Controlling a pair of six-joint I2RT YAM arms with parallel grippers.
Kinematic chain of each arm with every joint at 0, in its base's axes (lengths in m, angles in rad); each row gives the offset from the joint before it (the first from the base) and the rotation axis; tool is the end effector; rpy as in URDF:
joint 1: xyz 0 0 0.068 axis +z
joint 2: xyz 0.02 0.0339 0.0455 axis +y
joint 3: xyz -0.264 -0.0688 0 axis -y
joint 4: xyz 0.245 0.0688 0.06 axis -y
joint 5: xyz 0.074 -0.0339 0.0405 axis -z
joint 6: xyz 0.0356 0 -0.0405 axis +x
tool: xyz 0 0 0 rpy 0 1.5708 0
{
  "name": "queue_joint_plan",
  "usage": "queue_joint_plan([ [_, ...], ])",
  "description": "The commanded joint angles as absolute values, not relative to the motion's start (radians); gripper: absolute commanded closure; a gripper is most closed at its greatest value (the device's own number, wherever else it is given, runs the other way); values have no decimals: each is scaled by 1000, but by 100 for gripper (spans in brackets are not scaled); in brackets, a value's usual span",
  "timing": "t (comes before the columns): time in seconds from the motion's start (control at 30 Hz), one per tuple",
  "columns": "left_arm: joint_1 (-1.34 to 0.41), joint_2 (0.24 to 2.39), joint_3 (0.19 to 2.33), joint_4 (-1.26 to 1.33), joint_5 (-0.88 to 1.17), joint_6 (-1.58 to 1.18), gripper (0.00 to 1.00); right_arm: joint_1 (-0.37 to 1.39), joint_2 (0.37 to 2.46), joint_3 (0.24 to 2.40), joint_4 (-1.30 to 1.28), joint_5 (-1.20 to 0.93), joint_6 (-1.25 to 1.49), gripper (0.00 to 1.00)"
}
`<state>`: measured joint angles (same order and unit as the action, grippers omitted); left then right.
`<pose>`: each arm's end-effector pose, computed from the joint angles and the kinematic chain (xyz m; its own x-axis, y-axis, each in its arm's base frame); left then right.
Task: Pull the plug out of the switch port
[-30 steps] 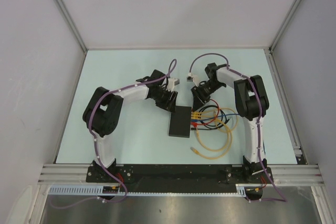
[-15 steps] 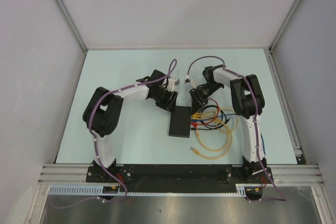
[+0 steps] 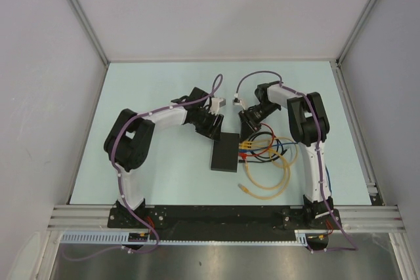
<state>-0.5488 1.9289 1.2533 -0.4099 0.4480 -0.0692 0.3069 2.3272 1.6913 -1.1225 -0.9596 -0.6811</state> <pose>0.3253 -0.2170 0.1605 -0.7973 0.4144 -0.4389 0.5889 0.6939 -0.4145 0.3881 0.1536 0.1155 -0.7101 -0.6041 -0.3617 -0.6113 0.2739 0.7425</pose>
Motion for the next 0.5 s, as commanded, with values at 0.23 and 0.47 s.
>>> queue_joint_plan([
  [0.23, -571, 1940, 1261, -400, 406, -32, 41, 324, 2405, 1744, -1089, -763, -670, 92],
  [0.47, -571, 1951, 1266, -400, 407, -29, 41, 325, 2413, 1779, -1137, -703, -738, 95],
])
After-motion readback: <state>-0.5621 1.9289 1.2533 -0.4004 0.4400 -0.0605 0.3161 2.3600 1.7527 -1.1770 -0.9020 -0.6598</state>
